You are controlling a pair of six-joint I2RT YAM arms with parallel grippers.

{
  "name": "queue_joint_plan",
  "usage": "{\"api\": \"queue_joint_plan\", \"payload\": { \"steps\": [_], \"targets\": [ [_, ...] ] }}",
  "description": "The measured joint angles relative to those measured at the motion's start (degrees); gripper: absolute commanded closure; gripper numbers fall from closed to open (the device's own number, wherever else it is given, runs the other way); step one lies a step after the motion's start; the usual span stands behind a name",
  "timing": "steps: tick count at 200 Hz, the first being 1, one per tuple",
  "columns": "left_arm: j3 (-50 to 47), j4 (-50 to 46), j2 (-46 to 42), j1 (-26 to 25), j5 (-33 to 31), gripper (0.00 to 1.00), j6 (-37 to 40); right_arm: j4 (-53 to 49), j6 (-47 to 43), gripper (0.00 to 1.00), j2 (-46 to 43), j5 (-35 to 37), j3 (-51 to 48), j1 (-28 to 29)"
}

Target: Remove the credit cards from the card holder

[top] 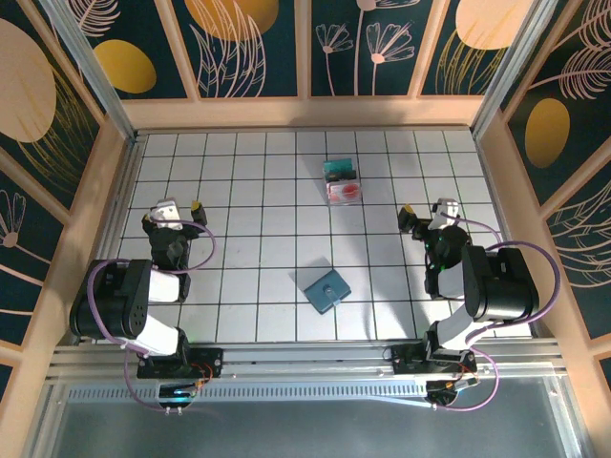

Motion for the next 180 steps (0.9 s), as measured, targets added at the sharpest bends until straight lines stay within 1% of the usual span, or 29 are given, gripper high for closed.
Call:
{"api": "queue_joint_plan", "payload": {
  "steps": [134,155,180],
  "targets": [
    [0.0,-0.4,-0.2,0.0,-0.5,0.01,-0.2,0.0,0.0,0.01,0.0,0.0,0.0,0.0],
    [0.1,-3.3,-2.6,0.0,-1.4,0.01,-0.7,0.0,0.0,0.01,0.0,0.0,0.0,0.0],
    [0.4,-7.0,-7.7,0.0,-3.1,0.01,-1.3,-1.7,0.0,0.01,-0.9,0.0,0.2,0.0]
  ]
}}
